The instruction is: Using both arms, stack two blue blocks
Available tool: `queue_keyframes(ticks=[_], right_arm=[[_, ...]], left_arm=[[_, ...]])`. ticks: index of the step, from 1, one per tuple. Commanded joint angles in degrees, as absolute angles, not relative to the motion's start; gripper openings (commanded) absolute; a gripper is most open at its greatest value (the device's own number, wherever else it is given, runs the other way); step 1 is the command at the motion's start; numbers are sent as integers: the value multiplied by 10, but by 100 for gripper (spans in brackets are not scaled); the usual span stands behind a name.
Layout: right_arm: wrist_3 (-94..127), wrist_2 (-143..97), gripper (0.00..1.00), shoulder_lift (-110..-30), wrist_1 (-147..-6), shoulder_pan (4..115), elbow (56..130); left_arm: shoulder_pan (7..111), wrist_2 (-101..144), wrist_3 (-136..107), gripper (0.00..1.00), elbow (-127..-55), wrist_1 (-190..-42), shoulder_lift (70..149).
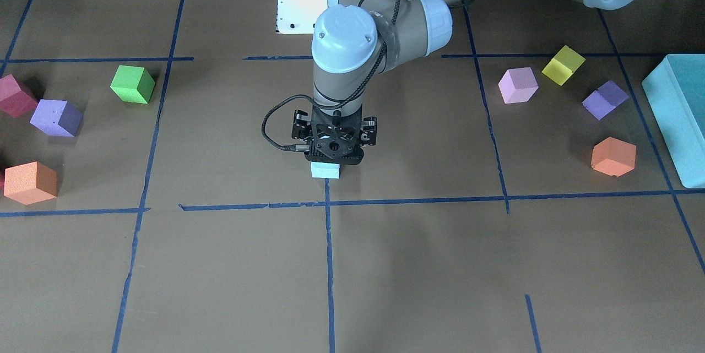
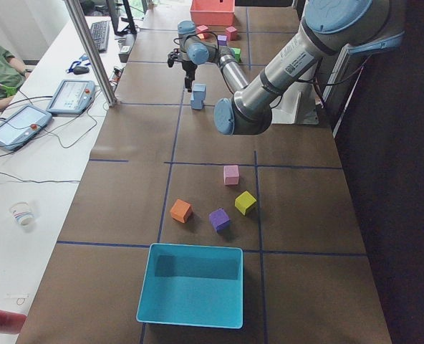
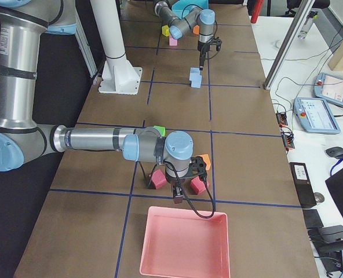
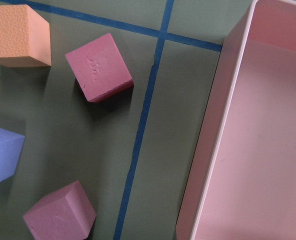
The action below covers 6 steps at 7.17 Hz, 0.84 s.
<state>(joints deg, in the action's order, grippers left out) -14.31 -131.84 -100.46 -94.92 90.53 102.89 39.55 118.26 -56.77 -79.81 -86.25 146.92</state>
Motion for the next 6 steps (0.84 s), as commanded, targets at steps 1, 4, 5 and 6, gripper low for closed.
queue_keyframes(ticks=[1,4,5,6], right_arm=[[-142,-1318,100,-1005,-949,905,1027],[-142,-1318,100,-1005,-949,905,1024],[-142,-1318,100,-1005,-949,905,1023],[-142,-1318,100,-1005,-949,905,1023]], left_arm=[[442,1209,-482,99,-936,-784,1373],[568,1256,-225,99,-1084,-782,1141],[650,1305,-94,99,-1086,-786,1067],[733,1338,31,100,-1071,-786,1012]])
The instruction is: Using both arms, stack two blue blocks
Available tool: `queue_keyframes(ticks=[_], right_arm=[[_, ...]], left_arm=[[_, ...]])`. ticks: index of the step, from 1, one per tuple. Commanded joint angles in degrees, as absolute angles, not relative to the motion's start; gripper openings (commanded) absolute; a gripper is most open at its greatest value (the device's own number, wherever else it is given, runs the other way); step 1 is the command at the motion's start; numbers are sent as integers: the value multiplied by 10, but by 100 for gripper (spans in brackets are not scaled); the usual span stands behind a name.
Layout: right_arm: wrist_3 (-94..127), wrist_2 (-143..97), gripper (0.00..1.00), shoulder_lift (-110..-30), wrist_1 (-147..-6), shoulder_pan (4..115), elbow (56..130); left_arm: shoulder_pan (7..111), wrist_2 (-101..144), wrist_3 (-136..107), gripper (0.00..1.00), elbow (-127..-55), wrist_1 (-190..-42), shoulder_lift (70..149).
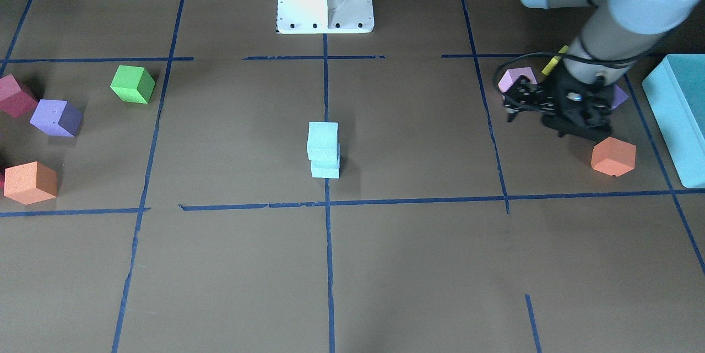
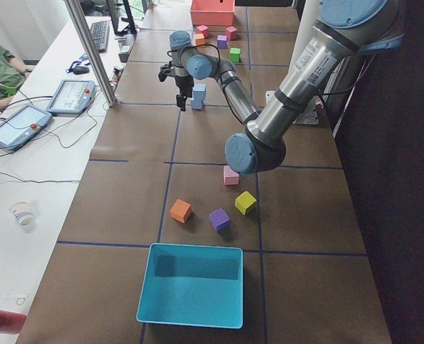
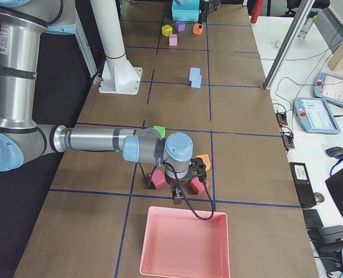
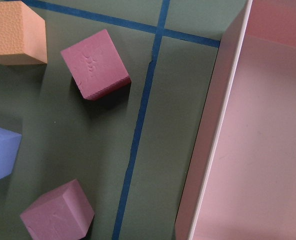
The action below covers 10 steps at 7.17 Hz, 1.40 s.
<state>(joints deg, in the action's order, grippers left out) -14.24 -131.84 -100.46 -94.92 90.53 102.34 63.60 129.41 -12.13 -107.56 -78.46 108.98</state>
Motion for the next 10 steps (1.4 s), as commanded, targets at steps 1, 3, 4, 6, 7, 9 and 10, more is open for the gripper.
queue_keyframes(ticks=[1,3,4,6,7,9,10], right_arm=[[-143,-1318,100,-1005,-949,905,1022],[-143,-1318,100,-1005,-949,904,1022],[-143,-1318,100,-1005,-949,904,1022],[-143,-1318,100,-1005,-949,904,1022],[-143,-1318,100,-1005,-949,904,1022],[-143,-1318,100,-1005,-949,904,1022],[-144,-1318,100,-1005,-949,904,1022]], left_arm=[[797,1346,119,99,-1049,-787,964],[867,1339,159,100,-1028,-806,858],[870,1339,159,100,-993,-815,847],[929,1336,156,100,-953,-863,841],[927,1335,155,100,-944,-862,842],[926,1332,156,100,-947,-863,845],[926,1332,158,100,-953,-862,843]])
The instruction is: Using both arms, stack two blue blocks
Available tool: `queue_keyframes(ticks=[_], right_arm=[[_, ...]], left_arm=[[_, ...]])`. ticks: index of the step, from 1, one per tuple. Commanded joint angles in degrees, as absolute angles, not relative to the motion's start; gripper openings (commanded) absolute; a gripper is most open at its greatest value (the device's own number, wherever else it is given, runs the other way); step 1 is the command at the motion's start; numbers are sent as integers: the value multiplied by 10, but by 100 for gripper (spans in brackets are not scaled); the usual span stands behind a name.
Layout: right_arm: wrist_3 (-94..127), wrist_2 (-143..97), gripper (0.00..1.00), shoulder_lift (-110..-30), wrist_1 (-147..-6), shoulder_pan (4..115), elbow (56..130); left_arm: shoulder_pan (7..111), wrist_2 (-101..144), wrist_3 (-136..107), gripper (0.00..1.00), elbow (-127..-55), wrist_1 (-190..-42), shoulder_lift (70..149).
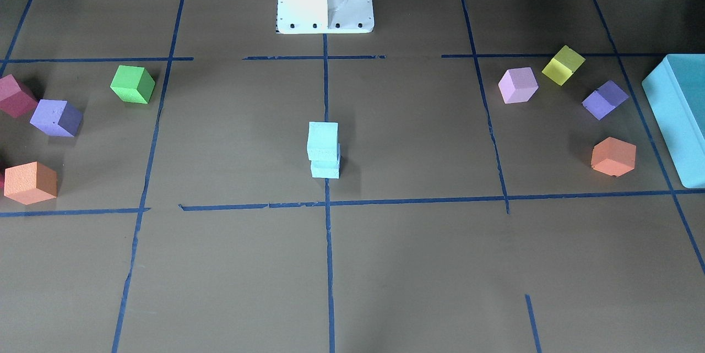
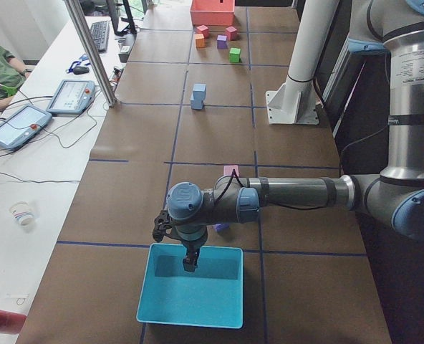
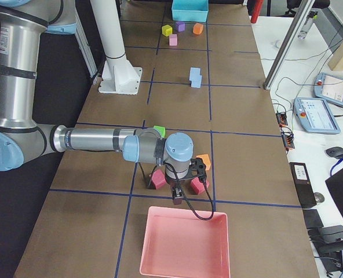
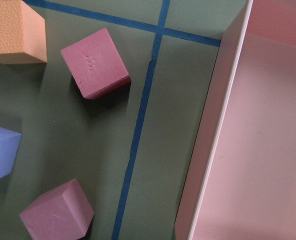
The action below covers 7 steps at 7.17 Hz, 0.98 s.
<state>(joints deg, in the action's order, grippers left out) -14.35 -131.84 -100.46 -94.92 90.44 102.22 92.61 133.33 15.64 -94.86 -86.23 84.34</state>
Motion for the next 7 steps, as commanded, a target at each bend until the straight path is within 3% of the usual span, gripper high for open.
queue_keyframes(ticks=[1,7], right_arm=[[-144,-1318,100,-1005,-949,904,1022],[-143,-1318,100,-1005,-949,904,1022]], left_arm=[[926,1333,159,100,-953,-862,845],[926,1334,158,100,-947,-863,843]])
